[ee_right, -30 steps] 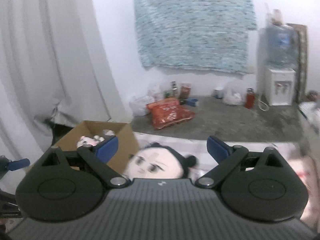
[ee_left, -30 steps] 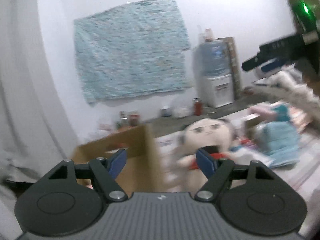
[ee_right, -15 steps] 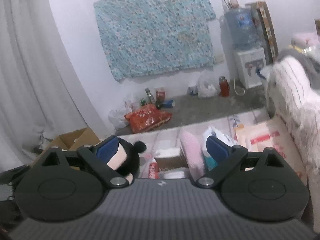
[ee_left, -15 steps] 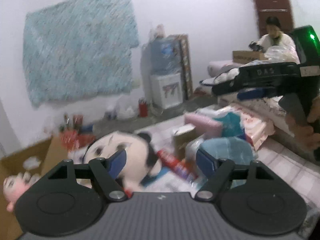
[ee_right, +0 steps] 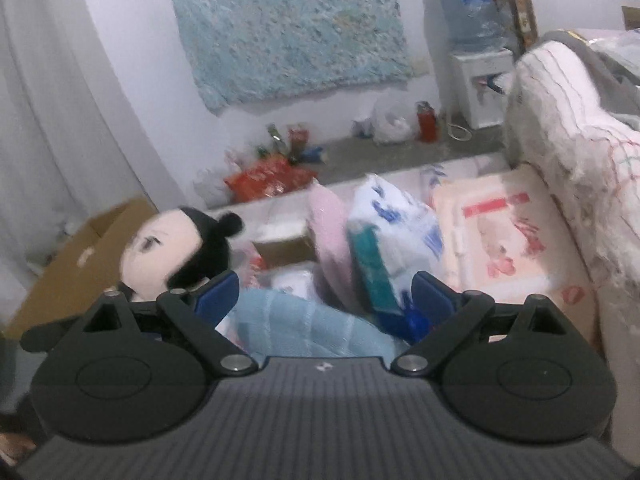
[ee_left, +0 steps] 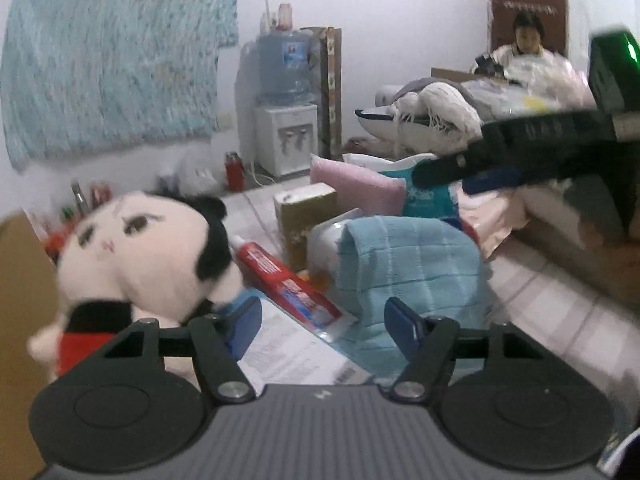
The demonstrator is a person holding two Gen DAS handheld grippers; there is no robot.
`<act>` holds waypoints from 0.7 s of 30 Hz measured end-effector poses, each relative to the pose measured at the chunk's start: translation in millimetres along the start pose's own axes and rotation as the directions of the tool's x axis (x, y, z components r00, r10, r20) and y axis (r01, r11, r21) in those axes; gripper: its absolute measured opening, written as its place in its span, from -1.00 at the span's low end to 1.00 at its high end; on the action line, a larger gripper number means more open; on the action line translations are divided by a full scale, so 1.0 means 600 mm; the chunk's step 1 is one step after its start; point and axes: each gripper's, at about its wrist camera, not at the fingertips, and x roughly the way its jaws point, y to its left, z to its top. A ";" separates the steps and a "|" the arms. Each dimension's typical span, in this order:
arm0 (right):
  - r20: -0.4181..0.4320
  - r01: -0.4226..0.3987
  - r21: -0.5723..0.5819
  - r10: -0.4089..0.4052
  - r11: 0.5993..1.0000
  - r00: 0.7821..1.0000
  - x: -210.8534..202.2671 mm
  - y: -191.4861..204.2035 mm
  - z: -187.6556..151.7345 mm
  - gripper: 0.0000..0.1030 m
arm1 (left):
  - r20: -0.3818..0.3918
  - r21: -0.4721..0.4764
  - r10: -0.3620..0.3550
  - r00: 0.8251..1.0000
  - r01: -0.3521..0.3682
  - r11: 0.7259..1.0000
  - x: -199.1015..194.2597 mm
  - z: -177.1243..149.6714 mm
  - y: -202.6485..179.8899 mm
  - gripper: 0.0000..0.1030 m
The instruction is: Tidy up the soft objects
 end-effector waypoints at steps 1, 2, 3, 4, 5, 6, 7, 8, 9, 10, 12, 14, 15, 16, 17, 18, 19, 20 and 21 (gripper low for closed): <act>0.000 0.008 0.007 -0.008 1.000 1.000 0.000 -0.002 -0.001 0.81 | 0.000 -0.021 -0.018 1.000 0.018 1.000 0.004 0.000 0.003 0.36; -0.003 0.007 0.021 -0.007 1.000 1.000 0.000 -0.006 -0.003 0.81 | 0.005 -0.031 -0.035 0.999 0.035 0.999 0.007 0.001 0.005 0.36; -0.016 0.002 0.043 -0.001 0.999 1.000 -0.001 -0.013 -0.003 0.80 | 0.011 -0.028 -0.040 0.999 0.040 0.999 0.010 0.003 0.004 0.35; -0.035 -0.009 0.067 0.011 0.998 0.999 -0.001 -0.020 -0.003 0.78 | 0.024 -0.020 -0.039 0.999 0.040 0.999 0.013 0.007 0.000 0.35; -0.048 -0.021 0.084 0.025 0.996 0.999 -0.006 -0.028 -0.005 0.76 | 0.036 -0.009 -0.045 0.998 0.045 0.999 0.016 0.011 -0.002 0.35; -0.059 -0.026 0.094 0.031 0.995 0.998 -0.007 -0.033 -0.008 0.74 | 0.046 0.003 -0.053 0.998 0.053 0.999 0.021 0.016 -0.007 0.35; -0.064 -0.017 0.100 0.024 0.995 0.998 -0.007 -0.036 -0.008 0.74 | 0.056 0.001 -0.057 0.997 0.057 0.998 0.028 0.025 -0.011 0.35; -0.065 -0.003 0.102 0.010 0.995 0.998 -0.007 -0.038 -0.008 0.74 | 0.069 -0.001 -0.061 0.996 0.061 0.998 0.035 0.035 -0.016 0.35; -0.066 0.005 0.103 0.002 0.995 0.998 -0.010 -0.041 -0.007 0.74 | 0.086 -0.001 -0.071 0.994 0.071 0.997 0.042 0.046 -0.020 0.35; -0.068 -0.001 0.106 0.008 0.994 0.998 -0.012 -0.043 -0.007 0.74 | 0.091 0.001 -0.085 0.992 0.086 0.996 0.050 0.054 -0.024 0.35; -0.075 -0.025 0.113 0.034 0.993 0.997 -0.018 -0.047 -0.006 0.74 | 0.084 0.004 -0.098 0.992 0.098 0.995 0.068 0.063 -0.031 0.34; -0.072 -0.037 0.117 0.045 0.992 0.996 -0.022 -0.050 -0.006 0.73 | 0.081 0.010 -0.092 0.992 0.092 0.996 0.083 0.064 -0.037 0.30; -0.064 -0.028 0.125 0.036 0.992 0.997 -0.024 -0.053 -0.005 0.72 | 0.073 0.014 -0.083 0.994 0.082 0.997 0.089 0.062 -0.038 0.21; -0.053 -0.016 0.136 0.023 0.991 0.998 -0.029 -0.056 -0.003 0.70 | 0.063 0.017 -0.080 0.995 0.079 0.997 0.094 0.058 -0.038 0.16; -0.044 -0.009 0.149 0.016 0.989 0.999 -0.031 -0.061 -0.002 0.69 | 0.048 0.019 -0.082 0.995 0.081 0.997 0.100 0.055 -0.037 0.10; -0.035 -0.014 0.170 0.020 0.985 0.999 -0.034 -0.068 -0.002 0.68 | 0.036 0.011 -0.081 0.996 0.080 0.997 0.104 0.052 -0.034 -0.08; -0.029 -0.023 0.188 0.029 0.982 0.999 -0.036 -0.074 -0.002 0.65 | 0.027 -0.004 -0.084 0.996 0.084 0.996 0.107 0.050 -0.030 -0.21; -0.023 -0.034 0.203 0.040 0.979 0.999 -0.038 -0.080 -0.002 0.63 | 0.029 -0.021 -0.098 0.995 0.098 0.995 0.107 0.048 -0.025 -0.30; -0.019 -0.047 0.213 0.052 0.976 0.998 -0.040 -0.084 -0.004 0.59 | 0.038 -0.032 -0.101 0.994 0.103 0.994 0.103 0.047 -0.023 -0.58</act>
